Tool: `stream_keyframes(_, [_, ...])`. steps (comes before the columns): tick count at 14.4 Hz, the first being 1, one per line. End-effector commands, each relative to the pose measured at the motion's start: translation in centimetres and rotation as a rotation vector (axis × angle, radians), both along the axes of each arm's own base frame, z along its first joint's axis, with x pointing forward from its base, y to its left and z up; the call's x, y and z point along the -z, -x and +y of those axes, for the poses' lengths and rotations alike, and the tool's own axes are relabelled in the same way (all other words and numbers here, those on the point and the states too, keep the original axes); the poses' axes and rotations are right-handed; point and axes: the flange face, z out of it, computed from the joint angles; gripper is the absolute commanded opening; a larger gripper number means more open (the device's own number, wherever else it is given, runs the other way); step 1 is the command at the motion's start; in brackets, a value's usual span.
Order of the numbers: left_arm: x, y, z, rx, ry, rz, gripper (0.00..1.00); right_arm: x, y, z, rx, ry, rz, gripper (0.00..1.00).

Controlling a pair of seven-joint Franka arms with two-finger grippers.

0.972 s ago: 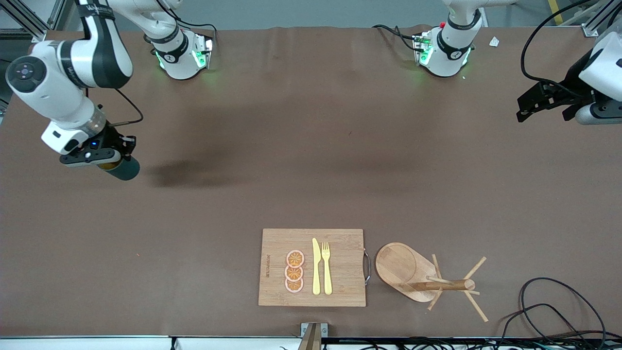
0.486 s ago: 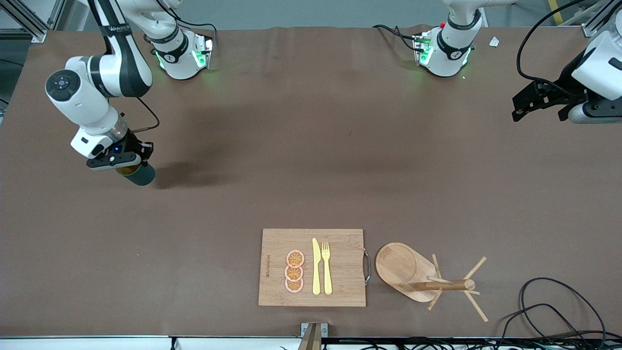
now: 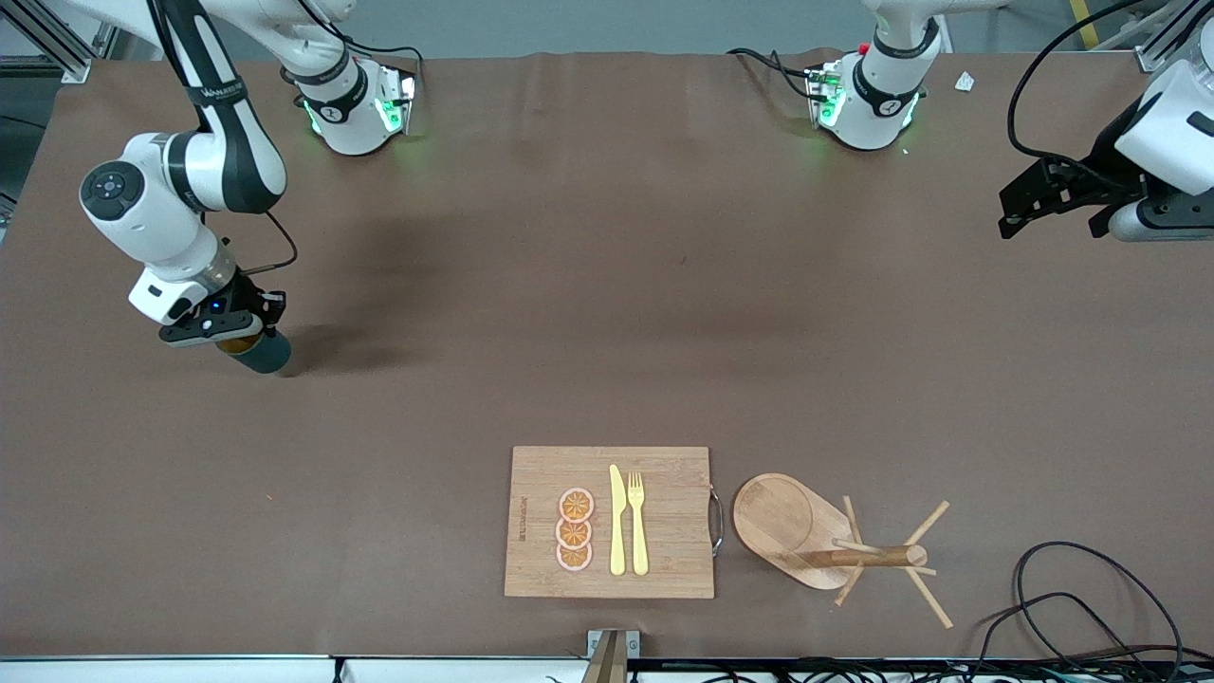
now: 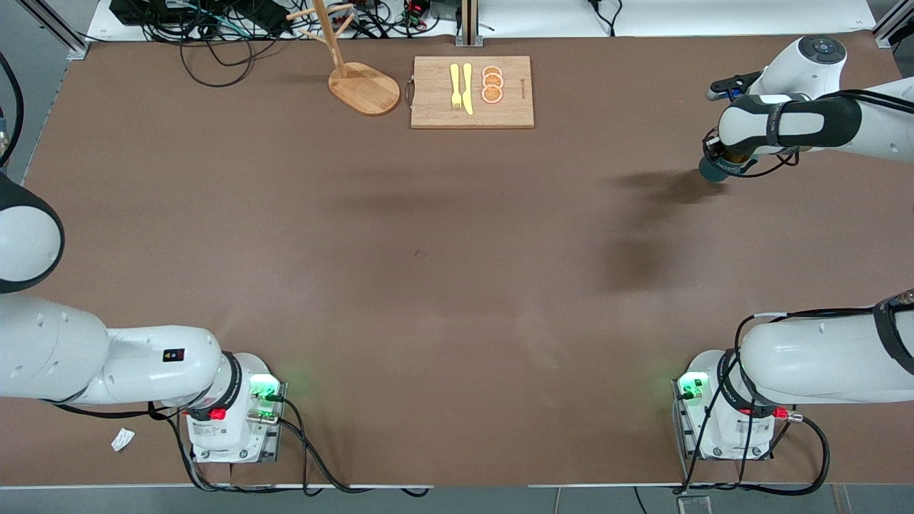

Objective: Transfer cup from left to right arm and place
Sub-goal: 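Lower the teal mug onto the table with the right gripper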

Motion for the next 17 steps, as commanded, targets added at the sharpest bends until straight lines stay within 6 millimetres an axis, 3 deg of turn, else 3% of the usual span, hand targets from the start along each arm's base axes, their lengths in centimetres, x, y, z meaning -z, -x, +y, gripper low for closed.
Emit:
stream_keyframes(1, [-0.2,-0.1,-0.1,0.011,-0.017,-0.010,1.00,0.3,0.1,-0.3,-0.014,-0.003,-0.006,0.00])
stream_keyframes(9, [-0.3,-0.2,0.0,0.018,-0.018,-0.011,1.00,3.1,0.4,-0.1,-0.034,-0.009,0.051,0.00])
stream_keyframes(12, [-0.7,-0.2,0.1,0.008,-0.016,-0.021,1.00,3.2,0.4,0.0,-0.037,-0.009,0.054,0.03])
stream_keyframes(13, [-0.7,-0.2,0.0,0.003,-0.016,-0.021,1.00,3.2,0.4,0.1,-0.037,-0.009,0.054,0.13])
stream_keyframes(14, [-0.7,-0.2,0.0,0.000,-0.015,-0.020,1.00,3.5,0.4,0.2,-0.038,-0.010,0.060,0.34])
stream_keyframes(15, [-0.7,-0.2,0.1,-0.001,-0.015,-0.020,1.00,3.7,0.4,0.1,-0.037,-0.011,0.064,0.47])
stream_keyframes(17, [-0.8,-0.3,0.4,-0.026,-0.017,-0.022,1.00,3.7,0.4,0.3,-0.043,-0.011,0.064,0.63])
